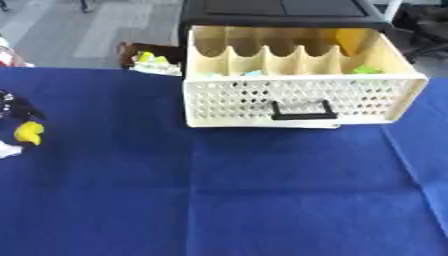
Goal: Pick up objects from table and place into drawer.
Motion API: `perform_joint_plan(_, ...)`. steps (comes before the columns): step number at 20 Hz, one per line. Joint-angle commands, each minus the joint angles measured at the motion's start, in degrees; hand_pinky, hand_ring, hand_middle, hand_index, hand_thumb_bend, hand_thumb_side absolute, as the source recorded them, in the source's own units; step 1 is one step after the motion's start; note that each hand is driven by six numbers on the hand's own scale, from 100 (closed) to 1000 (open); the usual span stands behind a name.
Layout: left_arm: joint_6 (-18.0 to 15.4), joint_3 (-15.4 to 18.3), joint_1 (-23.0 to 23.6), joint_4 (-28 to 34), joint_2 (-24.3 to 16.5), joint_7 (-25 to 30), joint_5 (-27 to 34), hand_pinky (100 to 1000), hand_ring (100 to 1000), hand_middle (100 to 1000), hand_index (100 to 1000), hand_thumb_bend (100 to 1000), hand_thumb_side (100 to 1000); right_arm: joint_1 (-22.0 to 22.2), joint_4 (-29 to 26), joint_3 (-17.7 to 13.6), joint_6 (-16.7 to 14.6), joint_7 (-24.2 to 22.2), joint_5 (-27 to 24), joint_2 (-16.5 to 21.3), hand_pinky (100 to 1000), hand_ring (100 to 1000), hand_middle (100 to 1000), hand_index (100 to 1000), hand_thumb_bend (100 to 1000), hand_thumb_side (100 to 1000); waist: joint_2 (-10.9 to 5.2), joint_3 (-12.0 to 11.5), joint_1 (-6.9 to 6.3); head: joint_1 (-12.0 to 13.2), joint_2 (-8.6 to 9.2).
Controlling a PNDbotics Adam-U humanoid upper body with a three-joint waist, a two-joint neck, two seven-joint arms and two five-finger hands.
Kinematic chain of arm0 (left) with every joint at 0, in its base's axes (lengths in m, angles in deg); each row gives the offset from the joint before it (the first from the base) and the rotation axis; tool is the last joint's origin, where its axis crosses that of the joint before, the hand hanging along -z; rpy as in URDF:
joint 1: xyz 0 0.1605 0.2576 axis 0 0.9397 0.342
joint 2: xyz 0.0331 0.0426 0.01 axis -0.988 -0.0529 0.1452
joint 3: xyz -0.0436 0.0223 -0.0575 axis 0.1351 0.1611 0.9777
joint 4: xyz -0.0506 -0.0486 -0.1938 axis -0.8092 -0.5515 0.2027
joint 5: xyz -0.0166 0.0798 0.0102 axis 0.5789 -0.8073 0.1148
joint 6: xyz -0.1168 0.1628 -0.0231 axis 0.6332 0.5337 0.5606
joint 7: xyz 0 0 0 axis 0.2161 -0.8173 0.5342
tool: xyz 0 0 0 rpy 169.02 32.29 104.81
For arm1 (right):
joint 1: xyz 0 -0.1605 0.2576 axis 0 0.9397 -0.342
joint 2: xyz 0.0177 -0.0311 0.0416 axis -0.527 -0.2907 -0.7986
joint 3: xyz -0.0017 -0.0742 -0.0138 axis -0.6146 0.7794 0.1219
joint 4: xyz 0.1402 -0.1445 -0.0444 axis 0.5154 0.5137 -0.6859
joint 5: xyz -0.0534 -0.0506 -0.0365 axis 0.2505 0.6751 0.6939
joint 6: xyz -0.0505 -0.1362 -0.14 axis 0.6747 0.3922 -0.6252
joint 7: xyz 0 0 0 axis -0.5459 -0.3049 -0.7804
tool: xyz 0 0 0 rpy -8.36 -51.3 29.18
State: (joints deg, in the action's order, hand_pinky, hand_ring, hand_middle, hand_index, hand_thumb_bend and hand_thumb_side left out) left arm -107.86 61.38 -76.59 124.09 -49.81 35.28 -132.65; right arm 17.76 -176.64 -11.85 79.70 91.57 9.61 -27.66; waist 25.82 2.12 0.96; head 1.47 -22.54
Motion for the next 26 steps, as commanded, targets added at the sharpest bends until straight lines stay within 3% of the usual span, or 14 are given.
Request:
perform_joint_plan(1,0.1,0.5,-1.5,1.0,-1.5,1.0,-1.5,450,601,594,908,301,791,-0.5,-0.8,-0.9,-0.1,0.3,-0.6,0.9,703,100,147,712,100,966,-1.17,0.1,-0.15,0.3,0.86)
perform_joint_plan(5,0.7,0.5,-1.6,0.9,-1.4,1.7,-3.3,437,589,583,923,324,801,-0.4,-0.8,-1.0,-0.1,0.2,-0.9,0.8,704,100,147,711,100,967,-1.11,0.1,-0.12,0.3,0.9)
perform_joint_plan(10,1.1,0.9,-1.7,0.7,-1.2,0.9,-3.3,374,535,524,895,302,694,-0.2,-0.8,-1.2,0.0,0.3,-1.2,0.6,706,100,147,711,100,971,-1.08,0.1,-0.1,0.3,1.18)
perform_joint_plan(18,1.6,0.9,-1.7,0.2,-1.1,-0.7,-2.5,271,463,451,771,262,590,0.1,-0.8,-1.4,0.1,0.5,-1.5,0.4,708,100,146,709,100,974,-1.01,0.0,-0.07,0.2,1.31)
perform_joint_plan(26,1.8,0.8,-1.7,0.0,-0.9,-1.8,-1.5,227,433,426,726,242,547,0.7,-0.8,-2.0,0.2,1.1,-1.8,0.1,710,100,147,707,100,976,-0.86,0.2,-0.07,0.3,1.47)
